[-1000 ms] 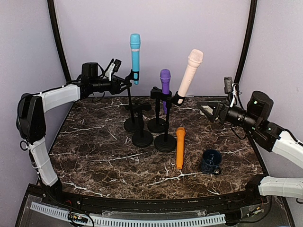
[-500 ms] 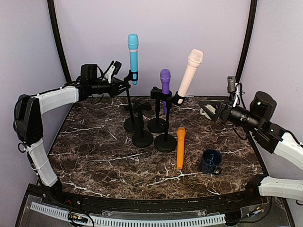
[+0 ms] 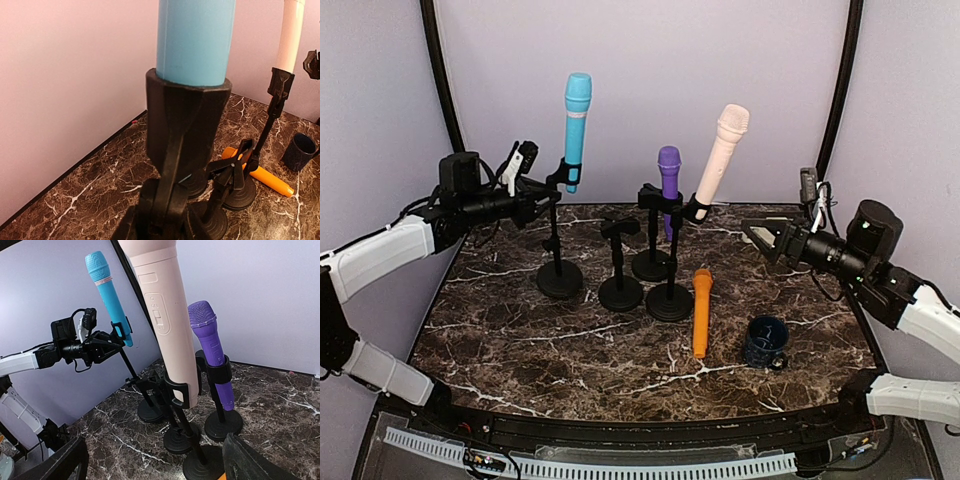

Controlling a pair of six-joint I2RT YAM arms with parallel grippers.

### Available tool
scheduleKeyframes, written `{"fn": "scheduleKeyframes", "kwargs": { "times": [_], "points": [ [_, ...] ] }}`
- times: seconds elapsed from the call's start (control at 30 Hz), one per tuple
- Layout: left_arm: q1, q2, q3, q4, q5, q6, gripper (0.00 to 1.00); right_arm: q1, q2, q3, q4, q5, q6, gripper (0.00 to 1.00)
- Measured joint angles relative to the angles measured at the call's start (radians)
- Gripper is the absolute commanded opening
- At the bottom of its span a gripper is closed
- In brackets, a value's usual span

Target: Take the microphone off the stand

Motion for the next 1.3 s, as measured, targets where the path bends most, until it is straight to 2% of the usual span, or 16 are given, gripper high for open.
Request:
{"fn": "scheduleKeyframes", "kwargs": {
  "times": [0.37,0.4,0.43,0.53,0.6,0.63,0.7,0.87,1.0,1.3],
  "points": [
    [-0.023,-0.166,-0.214,0.043,0.061,-0.077,0.02,0.0,0.017,-0.006,0.043,-0.002,0.024,0.94],
    [-0.025,-0.167,-0.22,0.043,0.063,-0.081,0.05,0.0,0.019,-0.008,0.045,-0.002,0.026,0.94],
    [-0.027,-0.169,-0.228,0.042,0.065,-0.087,0.14,0.0,0.02,-0.01,0.047,-0.002,0.027,0.94],
    [-0.027,-0.17,-0.232,0.043,0.066,-0.1,0.2,0.001,0.02,-0.016,0.054,-0.001,0.032,0.94],
    [-0.026,-0.169,-0.233,0.043,0.064,-0.112,0.3,0.001,0.019,-0.018,0.057,-0.001,0.034,0.94],
    [-0.026,-0.17,-0.233,0.043,0.065,-0.119,0.41,0.002,0.018,-0.019,0.057,-0.001,0.034,0.94],
    [-0.027,-0.17,-0.236,0.047,0.065,-0.126,0.53,0.002,0.016,-0.02,0.057,-0.001,0.034,0.94],
    [-0.027,-0.181,-0.251,0.059,0.071,-0.163,0.75,0.002,0.004,-0.024,0.056,0.0,0.034,0.94],
    [-0.027,-0.226,-0.274,0.052,0.056,-0.183,0.83,0.002,-0.004,-0.024,0.055,0.005,0.032,0.94],
    [-0.027,-0.413,-0.378,-0.019,-0.04,-0.301,0.84,0.002,-0.027,-0.036,0.057,0.043,0.029,0.95]
  ]
}}
